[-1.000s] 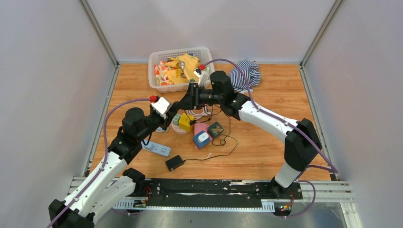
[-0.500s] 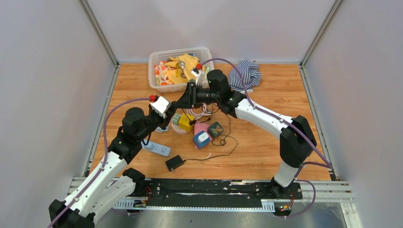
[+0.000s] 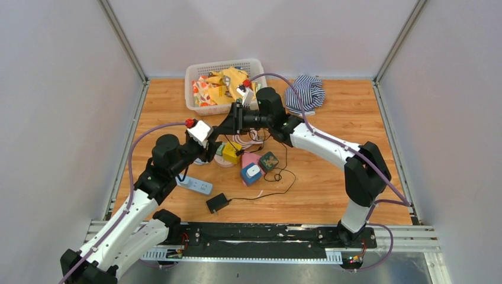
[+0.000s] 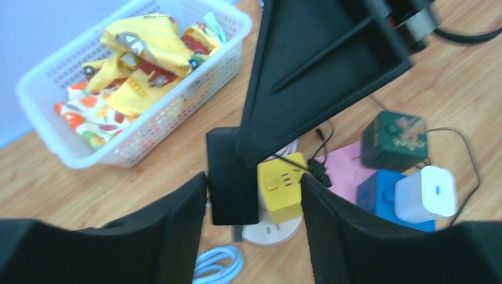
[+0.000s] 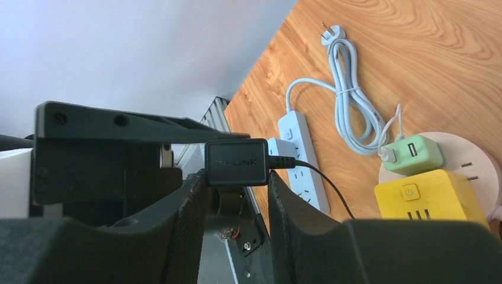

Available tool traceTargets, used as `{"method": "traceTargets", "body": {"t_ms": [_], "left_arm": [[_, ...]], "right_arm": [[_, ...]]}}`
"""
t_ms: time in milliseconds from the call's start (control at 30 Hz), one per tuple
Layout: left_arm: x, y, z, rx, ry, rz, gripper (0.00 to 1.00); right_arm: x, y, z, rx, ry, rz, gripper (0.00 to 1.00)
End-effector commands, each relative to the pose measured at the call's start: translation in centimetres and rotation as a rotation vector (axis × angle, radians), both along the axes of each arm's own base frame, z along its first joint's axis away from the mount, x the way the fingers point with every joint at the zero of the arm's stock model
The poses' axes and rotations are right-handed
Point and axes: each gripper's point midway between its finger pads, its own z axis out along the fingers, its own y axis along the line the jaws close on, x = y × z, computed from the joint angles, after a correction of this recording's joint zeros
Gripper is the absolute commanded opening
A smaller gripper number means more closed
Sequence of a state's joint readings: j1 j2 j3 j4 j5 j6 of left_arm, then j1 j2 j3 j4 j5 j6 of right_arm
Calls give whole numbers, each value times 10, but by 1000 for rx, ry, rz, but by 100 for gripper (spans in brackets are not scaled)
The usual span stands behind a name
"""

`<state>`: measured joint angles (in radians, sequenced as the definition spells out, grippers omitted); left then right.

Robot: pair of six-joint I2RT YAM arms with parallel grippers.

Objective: Insert the plug
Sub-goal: Adjust the plug.

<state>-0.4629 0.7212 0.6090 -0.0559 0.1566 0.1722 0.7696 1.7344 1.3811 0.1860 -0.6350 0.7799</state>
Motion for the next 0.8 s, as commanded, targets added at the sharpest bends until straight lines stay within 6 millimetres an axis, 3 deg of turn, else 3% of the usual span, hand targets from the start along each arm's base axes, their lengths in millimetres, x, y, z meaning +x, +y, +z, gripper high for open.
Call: {"method": "traceTargets", "body": {"t_ms": [0, 67, 100, 300, 433, 633, 700, 767], "left_arm": [[-6, -8, 17, -46, -51, -47, 67], [-7, -8, 19, -53, -53, -47, 97], [-7, -9, 19, -55, -52, -48, 99], [-5, -3, 21, -67, -21, -3, 100], [6, 11, 18, -96, 82, 135, 100], [20, 21, 9, -128, 206, 254, 100], [27, 33, 6, -189, 244, 339, 100], [34, 59, -3, -243, 295, 507, 100]], "right_arm": [[14, -2, 7, 27, -32, -15, 0], [21, -7, 9, 28, -44, -30, 0], [24, -10, 10, 28, -53, -37, 0], [54, -40, 17, -10, -148, -113, 0], [92, -75, 20, -131, -314, -209, 0], [144, -132, 53, -355, -654, -363, 0], [150, -141, 57, -412, -732, -383, 0], [149, -144, 53, -441, -781, -358, 0]]}}
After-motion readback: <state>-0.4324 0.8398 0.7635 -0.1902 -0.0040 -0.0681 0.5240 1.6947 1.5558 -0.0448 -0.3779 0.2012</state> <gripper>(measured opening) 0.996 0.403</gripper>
